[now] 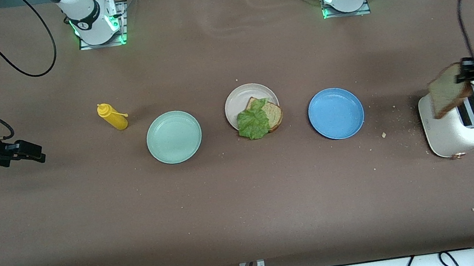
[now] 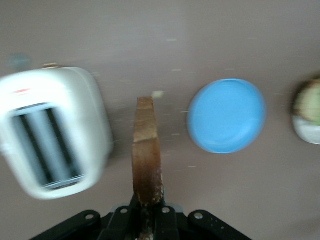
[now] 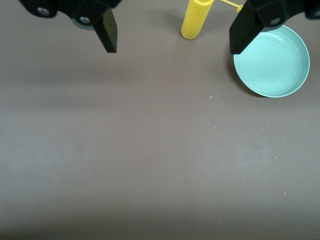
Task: Make sandwich in beige plate with both arms
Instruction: 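Lift the bread slice out and carry it over the beige plate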
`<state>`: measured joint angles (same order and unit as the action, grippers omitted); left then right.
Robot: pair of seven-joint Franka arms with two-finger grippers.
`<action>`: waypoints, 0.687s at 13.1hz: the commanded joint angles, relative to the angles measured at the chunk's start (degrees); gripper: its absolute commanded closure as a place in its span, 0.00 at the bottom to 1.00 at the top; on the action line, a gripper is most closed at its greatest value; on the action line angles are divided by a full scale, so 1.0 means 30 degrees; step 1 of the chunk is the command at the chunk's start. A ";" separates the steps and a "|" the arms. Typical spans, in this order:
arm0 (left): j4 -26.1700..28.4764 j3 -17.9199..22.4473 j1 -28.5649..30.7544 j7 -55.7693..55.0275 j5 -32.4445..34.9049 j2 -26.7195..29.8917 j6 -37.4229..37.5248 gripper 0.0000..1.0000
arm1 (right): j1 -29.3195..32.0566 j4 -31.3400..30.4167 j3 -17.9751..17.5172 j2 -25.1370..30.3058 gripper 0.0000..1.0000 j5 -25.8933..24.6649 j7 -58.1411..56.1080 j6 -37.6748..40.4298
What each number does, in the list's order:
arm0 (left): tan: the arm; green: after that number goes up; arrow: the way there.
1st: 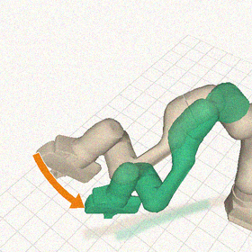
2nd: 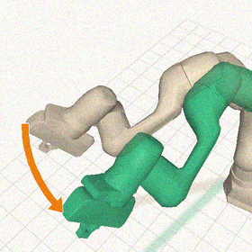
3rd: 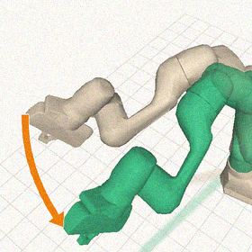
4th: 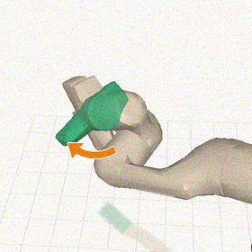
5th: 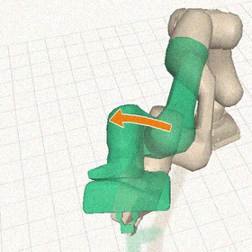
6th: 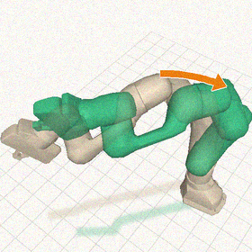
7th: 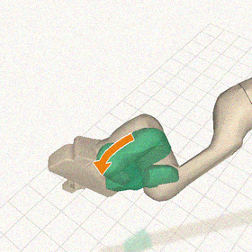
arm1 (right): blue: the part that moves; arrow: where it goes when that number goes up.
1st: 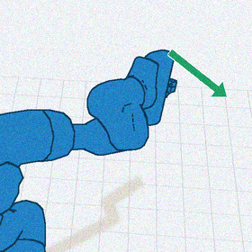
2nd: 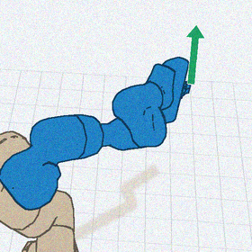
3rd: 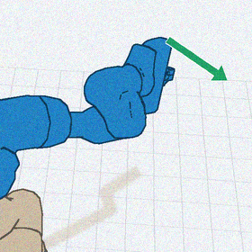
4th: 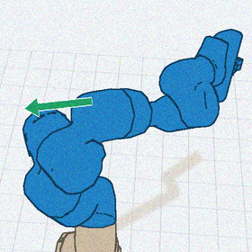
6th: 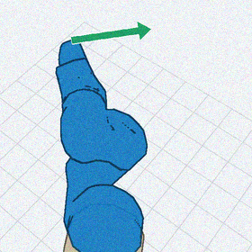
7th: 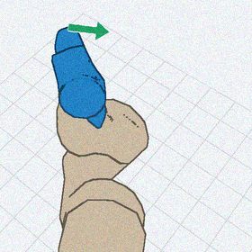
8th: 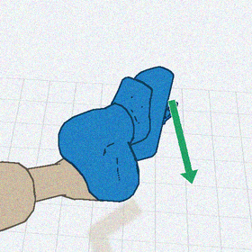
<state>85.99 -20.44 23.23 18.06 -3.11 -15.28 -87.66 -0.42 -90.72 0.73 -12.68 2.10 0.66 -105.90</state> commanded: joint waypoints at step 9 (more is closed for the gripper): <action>-0.0303 -0.0688 -0.6189 -0.2300 -1.0784 -0.5364 -0.0514 1.00 | -0.0093 -0.0199 0.0108 0.0185 0.01 -0.0291 -0.0248 0.0028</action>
<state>86.92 -22.79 4.43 11.43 -29.37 -29.03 -89.19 -0.42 -90.84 0.77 -12.70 2.08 0.65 -105.89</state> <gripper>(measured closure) 0.890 0.004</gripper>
